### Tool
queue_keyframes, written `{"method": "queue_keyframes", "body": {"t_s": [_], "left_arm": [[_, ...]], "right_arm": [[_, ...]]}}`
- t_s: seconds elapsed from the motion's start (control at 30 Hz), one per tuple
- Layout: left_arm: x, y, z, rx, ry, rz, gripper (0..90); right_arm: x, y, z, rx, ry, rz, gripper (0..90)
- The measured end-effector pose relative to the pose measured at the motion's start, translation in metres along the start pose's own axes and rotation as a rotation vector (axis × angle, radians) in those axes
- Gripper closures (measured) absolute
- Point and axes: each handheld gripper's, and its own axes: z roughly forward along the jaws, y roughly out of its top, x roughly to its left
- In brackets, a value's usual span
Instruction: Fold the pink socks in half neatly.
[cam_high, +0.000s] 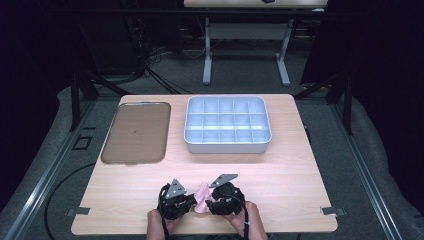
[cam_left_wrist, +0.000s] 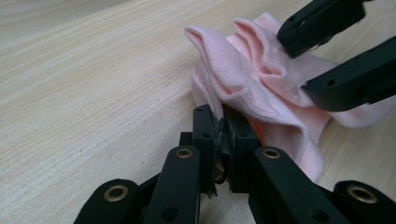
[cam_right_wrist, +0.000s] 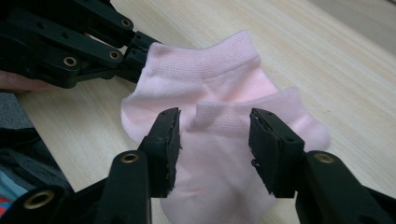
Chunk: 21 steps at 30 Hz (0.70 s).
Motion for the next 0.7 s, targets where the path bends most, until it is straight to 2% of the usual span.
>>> {"method": "queue_keyframes", "body": {"t_s": [0.17, 0.4, 0.57, 0.7], "left_arm": [[0.0, 0.0, 0.0, 0.0, 0.0, 0.001, 84.5], [0.0, 0.0, 0.0, 0.001, -0.001, 0.0, 84.5], [0.0, 0.0, 0.0, -0.001, -0.001, -0.002, 84.5], [0.0, 0.0, 0.0, 0.0, 0.0, 0.001, 84.5]], "right_arm": [[0.001, 0.0, 0.011, 0.02, -0.024, -0.002, 62.9], [0.0, -0.003, 0.017, 0.023, -0.013, 0.007, 85.3], [-0.004, -0.004, 0.015, 0.012, 0.007, 0.022, 87.6], [-0.003, -0.004, 0.008, -0.009, 0.001, 0.022, 87.7]]}}
